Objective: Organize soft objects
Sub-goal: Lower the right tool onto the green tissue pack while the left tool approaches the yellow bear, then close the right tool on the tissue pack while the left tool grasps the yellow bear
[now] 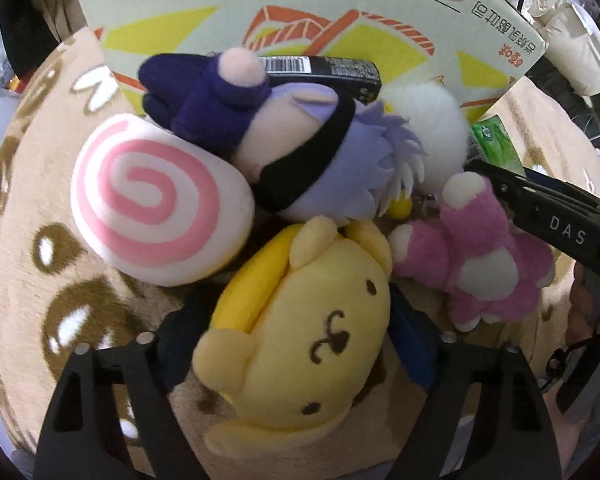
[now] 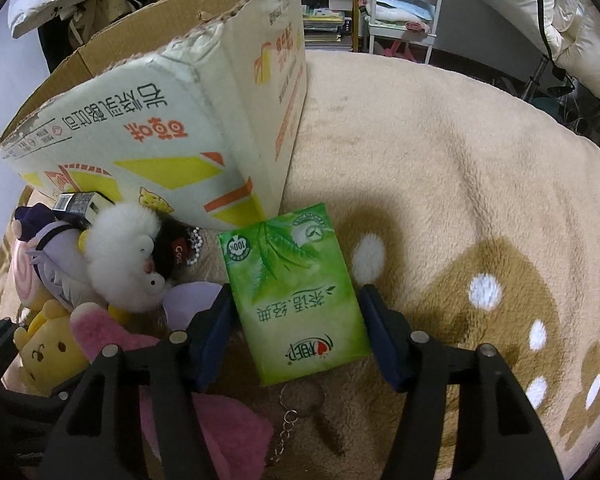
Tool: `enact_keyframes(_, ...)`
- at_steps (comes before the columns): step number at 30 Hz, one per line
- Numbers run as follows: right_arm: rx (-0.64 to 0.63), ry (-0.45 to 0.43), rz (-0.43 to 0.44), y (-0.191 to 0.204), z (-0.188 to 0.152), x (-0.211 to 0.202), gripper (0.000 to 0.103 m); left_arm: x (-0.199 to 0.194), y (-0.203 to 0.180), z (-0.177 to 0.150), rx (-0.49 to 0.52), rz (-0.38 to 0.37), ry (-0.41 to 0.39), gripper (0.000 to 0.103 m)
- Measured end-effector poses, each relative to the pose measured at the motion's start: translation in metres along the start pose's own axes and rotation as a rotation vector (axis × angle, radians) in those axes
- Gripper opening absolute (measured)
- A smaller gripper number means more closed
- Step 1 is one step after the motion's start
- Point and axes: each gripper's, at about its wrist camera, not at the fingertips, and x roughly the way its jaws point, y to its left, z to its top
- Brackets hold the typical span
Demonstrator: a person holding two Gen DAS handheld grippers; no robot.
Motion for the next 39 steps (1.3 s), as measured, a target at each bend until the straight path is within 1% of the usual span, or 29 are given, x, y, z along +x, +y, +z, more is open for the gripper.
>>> enact_keyframes(1, -0.001, 0.002, -0.004, 0.001, 0.0, 0.0, 0.065, -0.002, -0.006, -0.004, 0.008, -0.007, -0.003, 0.074)
enact_keyframes(2, -0.002, 0.004, -0.008, 0.001, 0.0, 0.0, 0.064, -0.002, -0.008, -0.005, 0.015, -0.019, -0.004, 0.067)
enact_keyframes(6, -0.001, 0.003, -0.021, 0.002, -0.001, -0.005, 0.063, -0.007, -0.015, -0.009, 0.036, -0.014, -0.021, 0.06)
enact_keyframes(11, 0.017, -0.021, 0.011, -0.001, -0.003, -0.019, 0.063, -0.021, -0.018, -0.013, 0.046, -0.018, -0.047, 0.054)
enact_keyframes(13, 0.01, -0.037, 0.003, 0.0, -0.004, -0.025, 0.063, -0.027, -0.018, -0.016, 0.063, -0.016, -0.062, 0.053)
enact_keyframes(15, 0.013, -0.046, 0.002, 0.0, -0.005, -0.029, 0.063, -0.032, -0.022, -0.02, 0.089, 0.003, -0.08, 0.052)
enact_keyframes(17, 0.012, -0.059, -0.001, 0.001, -0.006, -0.035, 0.063, -0.037, -0.024, -0.024, 0.095, 0.008, -0.098, 0.052)
enact_keyframes(22, 0.008, -0.113, -0.005, 0.003, -0.011, -0.054, 0.063, -0.063, -0.029, -0.035, 0.094, 0.009, -0.174, 0.052)
enact_keyframes(23, 0.009, -0.128, -0.007, 0.003, -0.011, -0.059, 0.063, -0.071, -0.028, -0.039, 0.1, 0.014, -0.202, 0.052)
enact_keyframes(25, 0.011, -0.154, 0.007, 0.003, -0.012, -0.068, 0.063, -0.089, -0.032, -0.046, 0.112, 0.052, -0.273, 0.053)
enact_keyframes(26, 0.012, -0.17, 0.009, 0.003, -0.013, -0.073, 0.063, -0.095, -0.033, -0.047, 0.113, 0.061, -0.296, 0.053)
enact_keyframes(30, 0.006, -0.242, 0.017, 0.006, -0.02, -0.097, 0.063, -0.121, -0.031, -0.051, 0.096, 0.078, -0.394, 0.053)
enact_keyframes(34, -0.002, -0.317, 0.027, 0.01, -0.026, -0.12, 0.063, -0.145, -0.029, -0.058, 0.071, 0.1, -0.52, 0.053)
enact_keyframes(37, -0.017, -0.402, 0.043, 0.013, -0.031, -0.14, 0.063, -0.16, -0.021, -0.059, 0.063, 0.132, -0.63, 0.053)
enact_keyframes(39, -0.023, -0.448, 0.037, 0.015, -0.032, -0.151, 0.063, -0.172, -0.019, -0.062, 0.059, 0.155, -0.7, 0.053)
